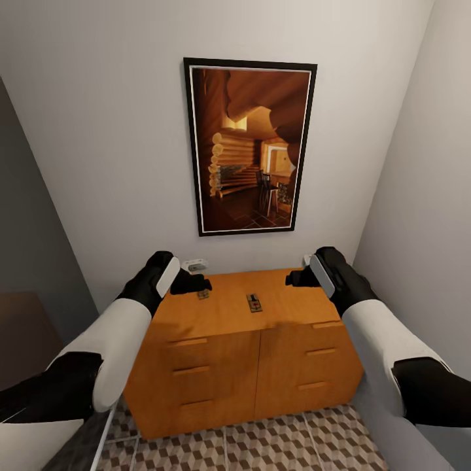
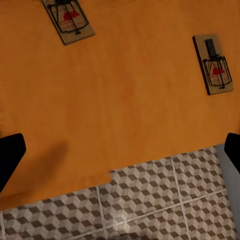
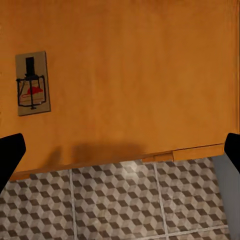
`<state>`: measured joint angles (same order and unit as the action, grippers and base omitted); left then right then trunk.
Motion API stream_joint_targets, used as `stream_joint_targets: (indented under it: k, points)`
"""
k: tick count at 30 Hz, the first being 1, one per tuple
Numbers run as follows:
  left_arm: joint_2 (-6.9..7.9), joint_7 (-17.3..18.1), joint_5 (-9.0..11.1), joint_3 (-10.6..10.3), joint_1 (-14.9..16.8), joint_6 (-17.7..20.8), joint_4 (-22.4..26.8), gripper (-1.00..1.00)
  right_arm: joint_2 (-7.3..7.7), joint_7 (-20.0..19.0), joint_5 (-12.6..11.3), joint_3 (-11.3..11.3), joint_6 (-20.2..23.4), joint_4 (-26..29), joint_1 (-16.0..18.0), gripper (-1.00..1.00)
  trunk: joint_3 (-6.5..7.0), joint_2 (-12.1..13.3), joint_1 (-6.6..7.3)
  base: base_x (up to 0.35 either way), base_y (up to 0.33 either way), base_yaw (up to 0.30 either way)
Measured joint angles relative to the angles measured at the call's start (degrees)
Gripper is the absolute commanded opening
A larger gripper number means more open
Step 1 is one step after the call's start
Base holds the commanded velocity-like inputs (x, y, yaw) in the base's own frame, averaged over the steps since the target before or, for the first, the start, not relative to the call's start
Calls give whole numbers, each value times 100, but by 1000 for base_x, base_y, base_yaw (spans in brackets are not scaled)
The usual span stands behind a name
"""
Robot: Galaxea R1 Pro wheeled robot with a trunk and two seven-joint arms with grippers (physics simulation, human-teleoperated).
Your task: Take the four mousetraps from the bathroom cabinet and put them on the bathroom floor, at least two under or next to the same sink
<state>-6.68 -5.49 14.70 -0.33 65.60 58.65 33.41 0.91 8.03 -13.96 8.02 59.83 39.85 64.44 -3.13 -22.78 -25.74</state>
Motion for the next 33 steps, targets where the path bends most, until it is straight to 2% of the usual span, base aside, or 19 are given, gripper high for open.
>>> stream_joint_targets:
  k: [1,2,4,5,10,16,29,32,33]
  points:
    - [-1,-47,-3,0,16,-2,-33,100,0,26,1,0,0,-11,17,100,0,0,0,0,0,0]
    - [-23,-292,-3,2,52,-11,-135,100,0,128,12,0,0,-35,55,100,0,0,0,0,0,0]
    - [-45,-497,4,5,63,-17,-182,100,6,194,12,0,0,-41,74,100,0,0,0,0,0,0]
    - [-88,-719,10,5,69,-40,-229,100,17,256,18,-1,0,-45,97,100,0,0,0,0,0,0]
    - [-232,-1334,36,8,100,-97,-444,100,35,358,17,-1,0,-50,255,100,0,0,0,0,0,0]
    - [-270,-1589,74,9,211,-120,-626,100,37,384,16,-1,0,-51,388,100,0,0,0,0,0,0]
    - [-323,-1821,111,16,284,-139,-713,100,41,402,27,7,0,-45,468,100,0,0,0,0,0,0]
    - [-330,-2012,171,25,289,-165,-721,100,41,403,30,13,0,-42,478,100,0,0,0,0,0,0]
    - [-330,-2120,258,38,291,-221,-726,100,41,403,32,14,0,-30,483,100,0,0,0,0,0,0]
